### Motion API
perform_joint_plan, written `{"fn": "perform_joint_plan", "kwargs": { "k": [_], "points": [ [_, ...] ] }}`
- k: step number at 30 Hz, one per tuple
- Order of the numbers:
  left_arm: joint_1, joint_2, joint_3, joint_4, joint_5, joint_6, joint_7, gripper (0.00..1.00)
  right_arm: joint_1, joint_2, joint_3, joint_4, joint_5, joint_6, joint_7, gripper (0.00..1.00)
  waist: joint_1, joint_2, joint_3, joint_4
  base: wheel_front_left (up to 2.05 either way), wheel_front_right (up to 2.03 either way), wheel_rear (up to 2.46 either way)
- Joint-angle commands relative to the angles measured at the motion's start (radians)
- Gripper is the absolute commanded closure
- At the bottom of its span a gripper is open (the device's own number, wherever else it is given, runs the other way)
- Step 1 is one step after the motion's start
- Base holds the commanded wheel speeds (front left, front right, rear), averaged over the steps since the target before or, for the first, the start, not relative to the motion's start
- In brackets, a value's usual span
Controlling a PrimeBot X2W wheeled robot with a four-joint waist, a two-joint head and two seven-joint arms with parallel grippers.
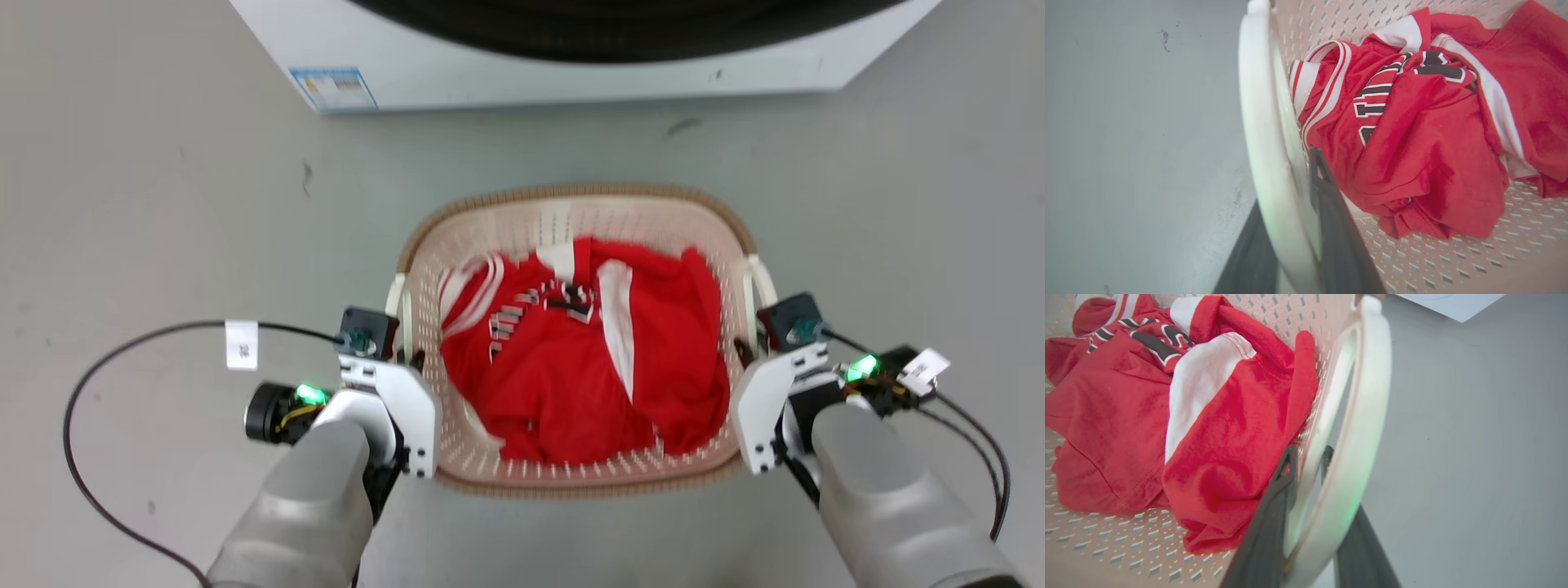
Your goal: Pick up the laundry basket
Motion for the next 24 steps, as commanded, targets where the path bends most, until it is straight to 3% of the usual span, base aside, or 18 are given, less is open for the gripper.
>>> {"fn": "perform_joint_plan", "kwargs": {
  "k": [1,17,24],
  "points": [
    [0.029,-0.014,-0.021,-0.001,-0.008,-0.014,0.018,1.0,0.02,0.004,0.033,-0.004,0.018,0.001,0.012,1.0,0.0,0.0,-0.089,0.008,0.0,0.0,0.0],
    [0.208,0.013,-0.135,-0.063,-0.21,-0.014,0.224,1.0,0.169,0.01,0.322,-0.033,0.284,0.002,0.195,1.0,0.0,0.0,-0.4,-0.003,0.0,0.0,0.0],
    [0.263,0.037,-0.19,-0.081,-0.271,-0.014,0.256,1.0,0.216,0.009,0.398,-0.025,0.356,0.002,0.241,1.0,0.0,0.0,-0.504,-0.005,0.0,0.0,0.0]
  ]
}}
